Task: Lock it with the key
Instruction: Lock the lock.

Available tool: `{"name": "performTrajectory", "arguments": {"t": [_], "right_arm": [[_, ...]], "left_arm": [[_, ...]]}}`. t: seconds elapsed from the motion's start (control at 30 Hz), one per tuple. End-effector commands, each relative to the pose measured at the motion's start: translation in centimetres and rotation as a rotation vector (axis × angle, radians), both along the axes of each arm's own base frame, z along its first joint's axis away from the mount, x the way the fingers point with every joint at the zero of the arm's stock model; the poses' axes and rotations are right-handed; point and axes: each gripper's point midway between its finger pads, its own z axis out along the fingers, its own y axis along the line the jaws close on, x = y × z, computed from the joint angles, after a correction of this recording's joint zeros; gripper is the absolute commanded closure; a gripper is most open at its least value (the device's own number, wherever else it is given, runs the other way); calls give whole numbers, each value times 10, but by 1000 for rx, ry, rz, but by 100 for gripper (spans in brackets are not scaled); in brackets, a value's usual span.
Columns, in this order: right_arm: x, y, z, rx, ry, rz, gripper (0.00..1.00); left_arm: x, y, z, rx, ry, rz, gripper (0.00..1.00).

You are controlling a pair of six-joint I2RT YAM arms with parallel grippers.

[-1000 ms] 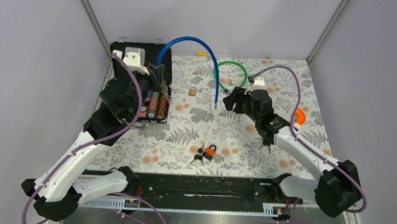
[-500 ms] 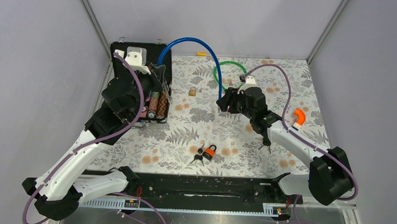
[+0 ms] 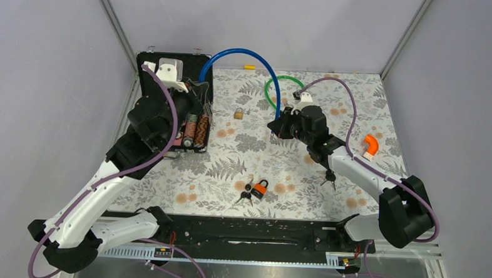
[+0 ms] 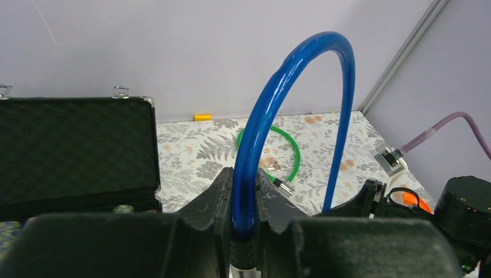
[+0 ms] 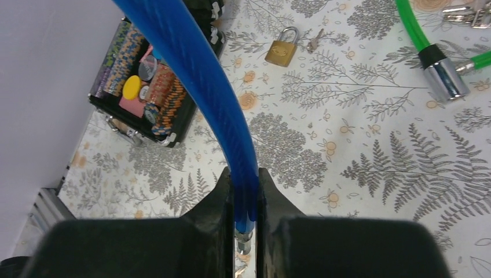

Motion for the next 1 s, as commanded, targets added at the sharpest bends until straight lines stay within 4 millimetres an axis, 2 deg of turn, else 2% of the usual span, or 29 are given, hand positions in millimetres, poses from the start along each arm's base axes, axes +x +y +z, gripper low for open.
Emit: {"name": "performTrajectory", "arguments": {"t": [0.0,0.13,0.33,0.5,0.6,0.73,0.97], "right_arm": [[-5,13,56,145,-104,55,100],[-28,19,109,304,-189,122,100],[-64,19,183,426,-370,190,100],[-98,27,231,484,-511,260,100],[-110,26,249,482,-605,261,100],[-115,21,263,476,-683,241,100],[-116,18,272,466,-736,226,100]], "left_arm": [[-7,-16,35,-155,-53,-94,100],[-11,-48,9,-191,49,-229,100],[-13,-84,-26,-265,183,-356,100],[-15,-108,-31,-353,252,-444,100],[-19,-122,-31,-414,300,-510,100],[-25,-139,-30,-510,375,-608,100],[-27,-158,-38,-677,517,-753,100]]}}
